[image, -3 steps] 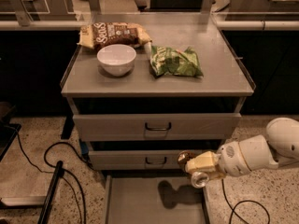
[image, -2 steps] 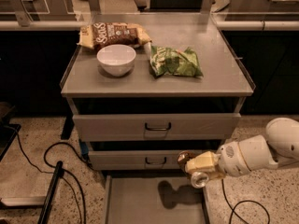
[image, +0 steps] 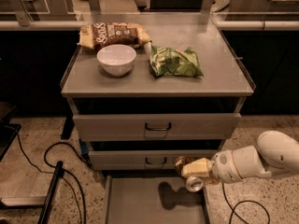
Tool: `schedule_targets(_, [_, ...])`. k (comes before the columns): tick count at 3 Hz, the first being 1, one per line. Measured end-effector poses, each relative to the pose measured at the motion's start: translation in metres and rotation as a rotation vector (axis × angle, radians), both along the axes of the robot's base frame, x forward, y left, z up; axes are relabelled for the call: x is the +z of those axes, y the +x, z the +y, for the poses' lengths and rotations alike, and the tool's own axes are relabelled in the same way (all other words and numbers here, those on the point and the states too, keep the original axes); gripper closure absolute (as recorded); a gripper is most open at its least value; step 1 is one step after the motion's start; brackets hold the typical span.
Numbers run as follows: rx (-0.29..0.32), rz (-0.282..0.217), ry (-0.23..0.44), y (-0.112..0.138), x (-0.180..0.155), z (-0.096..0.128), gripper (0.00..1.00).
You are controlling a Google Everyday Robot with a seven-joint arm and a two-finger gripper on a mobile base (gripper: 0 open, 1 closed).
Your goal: Place orange can into bottom drawer
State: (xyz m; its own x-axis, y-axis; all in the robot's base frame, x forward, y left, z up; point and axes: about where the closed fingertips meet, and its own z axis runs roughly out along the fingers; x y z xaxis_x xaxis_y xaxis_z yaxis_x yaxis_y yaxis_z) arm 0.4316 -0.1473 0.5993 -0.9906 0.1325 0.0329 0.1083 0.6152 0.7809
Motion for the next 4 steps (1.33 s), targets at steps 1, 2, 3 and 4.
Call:
schedule_targets(1, [-0.017, 0.020, 0.012, 0.013, -0.027, 0.006, 1.00])
schedule_targets(2, [-0.017, 0.021, 0.013, 0.013, -0.027, 0.007, 1.00])
schedule_targets(3, [-0.021, 0.042, 0.024, 0.009, -0.038, 0.011, 1.00])
schedule_targets(4, [-0.075, 0.107, 0.059, -0.002, -0.080, 0.022, 1.00])
